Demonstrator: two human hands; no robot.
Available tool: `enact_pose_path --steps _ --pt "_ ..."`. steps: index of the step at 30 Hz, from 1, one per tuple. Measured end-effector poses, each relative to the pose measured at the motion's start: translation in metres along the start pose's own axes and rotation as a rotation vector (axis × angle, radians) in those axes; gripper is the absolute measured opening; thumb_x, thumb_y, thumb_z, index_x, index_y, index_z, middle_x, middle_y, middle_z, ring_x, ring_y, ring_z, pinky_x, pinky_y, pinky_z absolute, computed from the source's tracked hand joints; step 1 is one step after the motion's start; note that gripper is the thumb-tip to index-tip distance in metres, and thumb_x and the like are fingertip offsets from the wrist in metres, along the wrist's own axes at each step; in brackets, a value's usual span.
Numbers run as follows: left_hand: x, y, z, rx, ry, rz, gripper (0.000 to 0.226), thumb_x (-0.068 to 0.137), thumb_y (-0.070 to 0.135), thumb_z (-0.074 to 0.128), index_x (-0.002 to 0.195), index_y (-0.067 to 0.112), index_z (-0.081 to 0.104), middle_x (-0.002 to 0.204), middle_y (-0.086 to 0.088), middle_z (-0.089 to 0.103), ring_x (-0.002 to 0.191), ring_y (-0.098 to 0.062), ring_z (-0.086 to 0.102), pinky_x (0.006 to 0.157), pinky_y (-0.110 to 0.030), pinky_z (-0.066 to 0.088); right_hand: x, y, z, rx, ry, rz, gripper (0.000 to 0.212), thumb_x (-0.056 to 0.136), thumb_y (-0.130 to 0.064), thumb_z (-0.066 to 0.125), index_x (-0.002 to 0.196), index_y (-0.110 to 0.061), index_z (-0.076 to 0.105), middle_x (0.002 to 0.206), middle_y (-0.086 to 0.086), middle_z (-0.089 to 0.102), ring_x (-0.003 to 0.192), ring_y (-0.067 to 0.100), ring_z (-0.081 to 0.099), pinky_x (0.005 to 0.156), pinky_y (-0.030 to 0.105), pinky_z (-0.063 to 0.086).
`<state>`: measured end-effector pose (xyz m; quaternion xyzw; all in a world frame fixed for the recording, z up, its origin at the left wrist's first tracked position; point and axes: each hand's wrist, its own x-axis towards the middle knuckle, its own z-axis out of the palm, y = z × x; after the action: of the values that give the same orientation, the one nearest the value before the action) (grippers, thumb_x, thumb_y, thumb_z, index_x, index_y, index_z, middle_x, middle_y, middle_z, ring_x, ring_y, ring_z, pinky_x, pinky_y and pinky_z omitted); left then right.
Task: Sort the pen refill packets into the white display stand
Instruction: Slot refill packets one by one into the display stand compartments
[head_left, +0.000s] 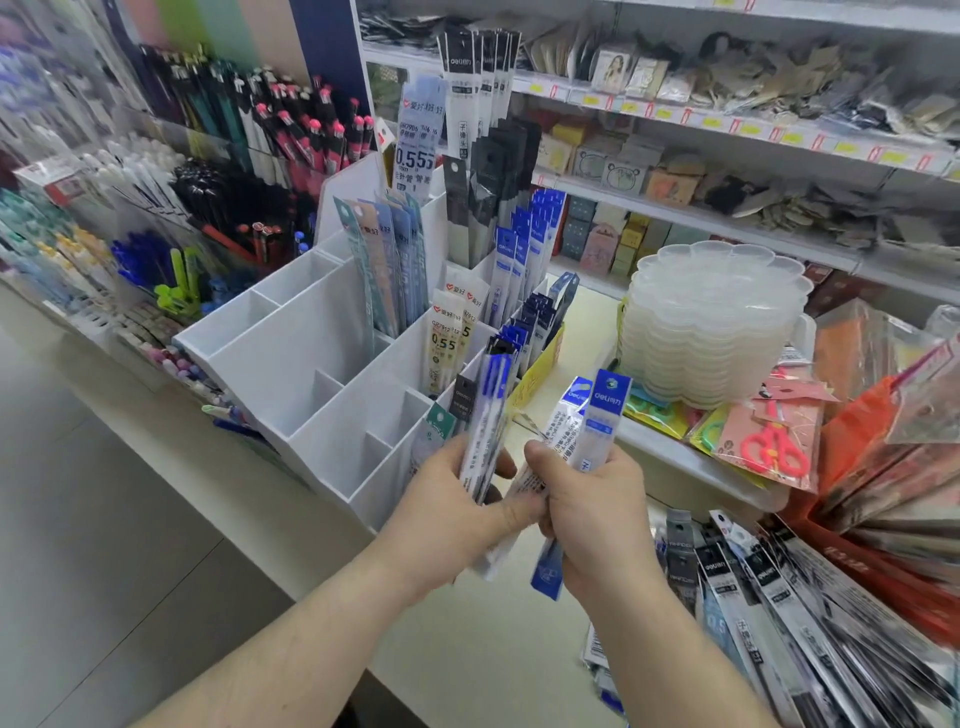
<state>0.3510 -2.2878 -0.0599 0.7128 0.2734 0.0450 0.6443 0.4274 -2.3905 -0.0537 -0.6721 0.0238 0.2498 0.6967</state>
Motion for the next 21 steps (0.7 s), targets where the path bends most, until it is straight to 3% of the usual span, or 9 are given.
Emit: enact_pose_path --steps 2,4,6,8,10,13,16,21 --pt "-0.001 0.001 0.000 0.040 -0.052 0.050 0.038 0.070 0.016 0.090 0.095 0.024 0.062 0.085 0.014 0.074 0.081 0.000 0.069 0.069 -0.015 0.052 0.001 -0.001 0.001 0.022 -0.021 0.029 0.009 0.090 -0.006 0.069 0.093 -0.014 0.068 0.076 0.006 0.075 0.068 0.020 0.073 0.059 0.037 0.059" --pt "-0.002 0.001 -0.003 0.082 -0.125 0.077 0.048 0.068 0.005 0.089 0.100 0.030 0.064 0.094 0.015 0.075 0.088 -0.002 0.071 0.074 -0.013 0.052 -0.002 -0.005 0.002 0.039 -0.084 0.079 0.008 0.093 -0.009 0.065 0.097 -0.013 0.070 0.082 0.013 0.075 0.070 0.025 0.070 0.062 0.036 0.057" --pt "-0.001 0.001 -0.006 0.086 -0.164 0.074 0.054 0.067 0.001 0.088 0.104 0.032 0.063 0.094 0.010 0.075 0.090 -0.004 0.071 0.077 -0.019 0.055 -0.005 -0.010 0.001 0.090 -0.161 0.145 0.009 0.095 -0.014 0.063 0.093 -0.012 0.071 0.081 0.022 0.071 0.066 0.028 0.062 0.062 0.038 0.052" --pt "0.000 0.000 -0.008 0.077 -0.151 0.052 0.046 0.071 0.004 0.086 0.105 0.027 0.064 0.091 0.007 0.075 0.088 -0.007 0.072 0.077 -0.025 0.058 -0.005 -0.013 -0.002 0.143 -0.242 0.181 0.011 0.091 -0.020 0.065 0.090 -0.011 0.071 0.067 0.015 0.058 0.053 0.017 0.049 0.053 0.028 0.041" --pt "0.002 -0.002 -0.009 0.036 -0.080 0.036 0.037 0.072 0.008 0.080 0.104 0.020 0.067 0.089 0.000 0.076 0.085 -0.013 0.073 0.078 -0.037 0.060 -0.003 -0.016 -0.005 0.251 -0.318 0.252 0.029 0.080 -0.036 0.068 0.093 -0.009 0.071 0.064 0.005 0.052 0.049 0.012 0.039 0.047 0.022 0.028" --pt "0.005 -0.005 -0.011 -0.197 0.052 -0.070 0.031 0.080 0.001 0.073 0.108 0.014 0.067 0.089 -0.007 0.076 0.082 -0.022 0.074 0.079 -0.045 0.060 0.000 -0.020 -0.012 0.459 -0.344 0.361 0.060 0.087 -0.054 0.050 0.106 0.000 0.067 0.075 0.012 0.056 0.056 0.018 0.042 0.052 0.027 0.029" --pt "0.006 -0.005 -0.013 -0.319 0.074 -0.130 0.027 0.084 0.001 0.071 0.108 0.014 0.068 0.092 -0.010 0.077 0.083 -0.024 0.073 0.083 -0.045 0.058 0.002 -0.020 -0.017 0.516 -0.328 0.365 0.058 0.098 -0.043 0.032 0.115 0.003 0.064 0.083 0.015 0.060 0.065 0.020 0.045 0.059 0.032 0.030" --pt "0.007 -0.004 -0.012 -0.393 0.084 -0.144 0.039 0.072 0.011 0.077 0.110 0.008 0.070 0.096 -0.013 0.077 0.090 -0.029 0.074 0.080 -0.043 0.059 -0.001 -0.021 -0.009 0.415 -0.245 0.295 0.030 0.095 -0.002 0.042 0.110 0.001 0.068 0.080 0.007 0.061 0.064 0.015 0.053 0.061 0.028 0.040"
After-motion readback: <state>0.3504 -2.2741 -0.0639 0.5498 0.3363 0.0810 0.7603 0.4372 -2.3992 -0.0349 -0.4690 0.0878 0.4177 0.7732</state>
